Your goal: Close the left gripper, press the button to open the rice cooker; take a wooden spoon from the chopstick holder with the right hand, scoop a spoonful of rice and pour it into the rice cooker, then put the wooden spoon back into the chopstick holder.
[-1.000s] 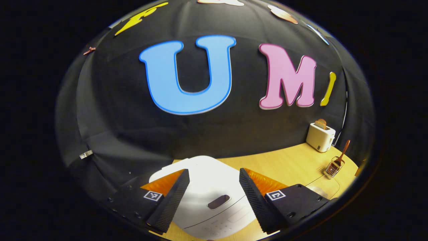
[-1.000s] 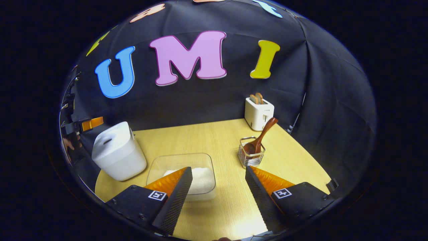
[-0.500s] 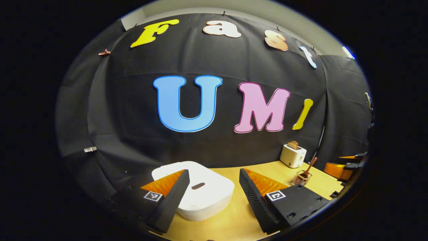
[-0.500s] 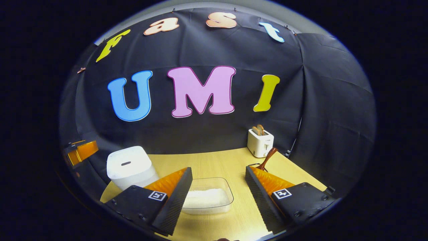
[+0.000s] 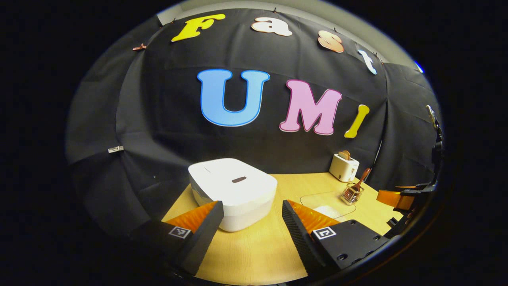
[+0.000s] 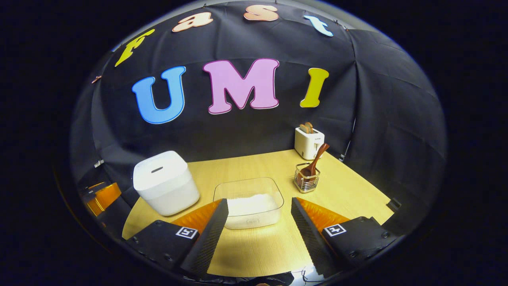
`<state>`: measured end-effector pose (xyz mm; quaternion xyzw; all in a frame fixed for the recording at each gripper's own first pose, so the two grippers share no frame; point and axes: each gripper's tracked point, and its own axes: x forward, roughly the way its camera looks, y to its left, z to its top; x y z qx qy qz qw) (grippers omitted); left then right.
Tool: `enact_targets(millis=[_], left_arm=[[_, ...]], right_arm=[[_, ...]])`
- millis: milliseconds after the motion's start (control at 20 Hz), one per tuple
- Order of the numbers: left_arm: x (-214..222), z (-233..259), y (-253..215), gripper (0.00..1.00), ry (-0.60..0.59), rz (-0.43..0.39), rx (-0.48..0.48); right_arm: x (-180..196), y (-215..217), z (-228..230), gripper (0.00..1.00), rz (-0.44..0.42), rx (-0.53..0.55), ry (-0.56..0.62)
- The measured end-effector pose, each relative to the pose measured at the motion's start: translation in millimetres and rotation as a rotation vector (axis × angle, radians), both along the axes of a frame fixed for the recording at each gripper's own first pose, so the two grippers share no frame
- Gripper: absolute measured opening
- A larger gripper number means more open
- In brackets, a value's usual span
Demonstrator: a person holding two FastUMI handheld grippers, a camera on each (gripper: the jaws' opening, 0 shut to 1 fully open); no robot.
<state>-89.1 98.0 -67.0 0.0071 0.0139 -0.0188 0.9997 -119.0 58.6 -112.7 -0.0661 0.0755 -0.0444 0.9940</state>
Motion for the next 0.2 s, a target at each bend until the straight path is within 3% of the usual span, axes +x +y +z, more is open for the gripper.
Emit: enact_targets(millis=[200], left_arm=[[3, -1, -17, 0.96, -0.008, -0.044, 0.005]], right_arm=[[-2, -1, -14, 0.99, 0.004, 0.001, 0.039]])
